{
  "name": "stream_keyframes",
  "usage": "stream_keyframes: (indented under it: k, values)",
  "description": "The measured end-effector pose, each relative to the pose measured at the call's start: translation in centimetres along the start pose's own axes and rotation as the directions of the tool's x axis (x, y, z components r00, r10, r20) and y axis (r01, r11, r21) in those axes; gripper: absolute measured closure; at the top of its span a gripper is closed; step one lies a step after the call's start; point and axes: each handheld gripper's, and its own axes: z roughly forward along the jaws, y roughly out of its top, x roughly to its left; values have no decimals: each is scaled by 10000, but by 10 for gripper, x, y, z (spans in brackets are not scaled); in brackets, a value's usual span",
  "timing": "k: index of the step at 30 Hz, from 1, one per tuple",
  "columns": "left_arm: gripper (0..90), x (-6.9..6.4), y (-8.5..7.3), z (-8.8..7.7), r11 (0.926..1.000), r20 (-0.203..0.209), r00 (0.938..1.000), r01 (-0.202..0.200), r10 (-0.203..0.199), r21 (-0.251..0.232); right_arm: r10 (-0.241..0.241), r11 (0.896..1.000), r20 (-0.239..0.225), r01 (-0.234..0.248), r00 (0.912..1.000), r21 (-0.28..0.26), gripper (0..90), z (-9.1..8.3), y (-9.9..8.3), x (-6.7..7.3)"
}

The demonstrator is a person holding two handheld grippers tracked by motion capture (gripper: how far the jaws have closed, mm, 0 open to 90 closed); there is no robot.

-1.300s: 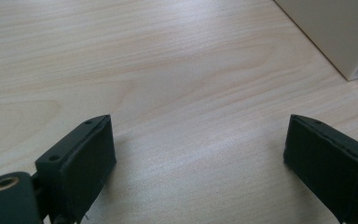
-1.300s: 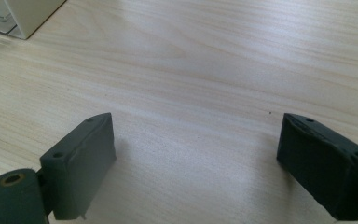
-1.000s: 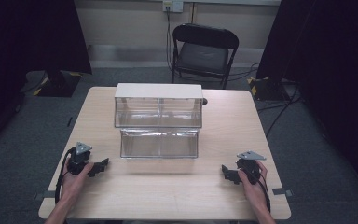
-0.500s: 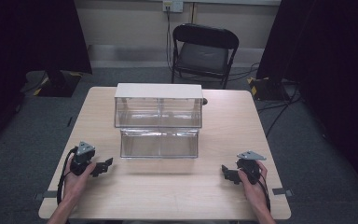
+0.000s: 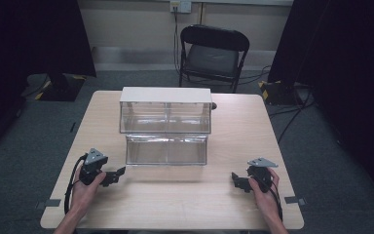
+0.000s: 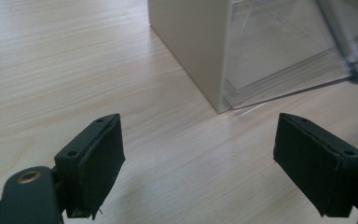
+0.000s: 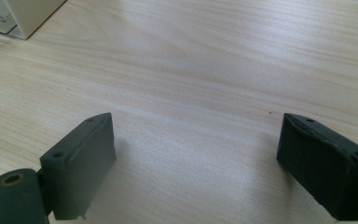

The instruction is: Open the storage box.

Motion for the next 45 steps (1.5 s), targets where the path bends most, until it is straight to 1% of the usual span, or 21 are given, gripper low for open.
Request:
stream_keyframes:
  k: [2,4,5,8,9,12,13,16,17,18,20,21,23,26,28,30,34,36,40,42,45]
  values:
    - [158,-3,1,0,10000,70,9999,-89,89,12,-1,10000,1,1,10000,1,106,0,0,0]
    - [158,-6,3,1,9999,186,9998,-76,77,-85,1,10000,0,-1,10000,0,106,0,0,0]
    - [158,-7,3,1,9998,231,9996,-160,161,-79,-1,10000,1,1,10000,1,107,0,0,0]
    - [160,-11,5,1,9996,370,9991,-211,219,-211,1,10000,0,-1,10000,2,107,0,0,0]
    - [159,-11,6,1,9994,402,9988,-287,295,-210,0,10000,1,0,10000,2,106,0,0,0]
    - [160,-13,7,1,9990,442,9986,-285,300,-337,1,10000,1,-1,10000,2,106,0,0,0]
    - [160,-14,8,0,9989,413,9989,-222,239,-404,-2,10000,3,2,10000,1,106,0,0,0]
    - [160,-13,9,-1,9987,470,9988,-115,139,-495,1,10000,-1,-1,10000,2,107,0,0,0]
    - [160,-12,9,-1,9984,582,9983,36,-3,-568,1,10000,-1,-1,10000,2,107,0,0,0]
    - [160,-12,9,-1,9987,610,9981,44,-12,-510,3,10000,0,-3,10000,1,106,0,0,0]
    - [160,-12,10,0,9989,515,9986,-54,77,-461,0,10000,0,0,10000,2,106,0,0,0]
    - [160,-13,10,0,9985,618,9981,-53,86,-542,1,10000,1,-1,10000,1,106,0,0,0]
    - [156,-14,11,-1,9987,631,9979,-102,134,-505,2,10000,1,-2,10000,1,106,0,0,0]
    - [155,-15,12,0,9982,670,9976,-117,157,-589,0,10000,-1,0,10000,0,106,0,0,0]
    - [155,-16,13,-1,9979,781,9967,-159,209,-633,2,10000,0,-2,10000,1,107,0,0,0]
    - [155,-17,13,-1,9975,777,9966,-229,280,-666,1,10000,-1,-1,10000,1,106,0,0,0]
    - [157,-17,13,-1,9974,758,9968,-218,270,-685,2,10000,-2,-2,10000,0,106,0,0,0]
    - [157,-17,13,-2,9967,842,9957,-320,383,-749,0,10000,-2,0,10000,0,106,0,0,0]
    - [157,-17,13,-2,9970,905,9956,-183,250,-746,1,10000,-1,-1,10000,1,106,0,0,0]
    - [158,-17,13,-3,9967,868,9956,-285,350,-754,0,10000,-3,0,10000,1,106,0,0,0]
    - [161,-17,12,-3,9965,875,9954,-330,397,-770,2,10000,-2,-2,10000,2,106,0,0,0]
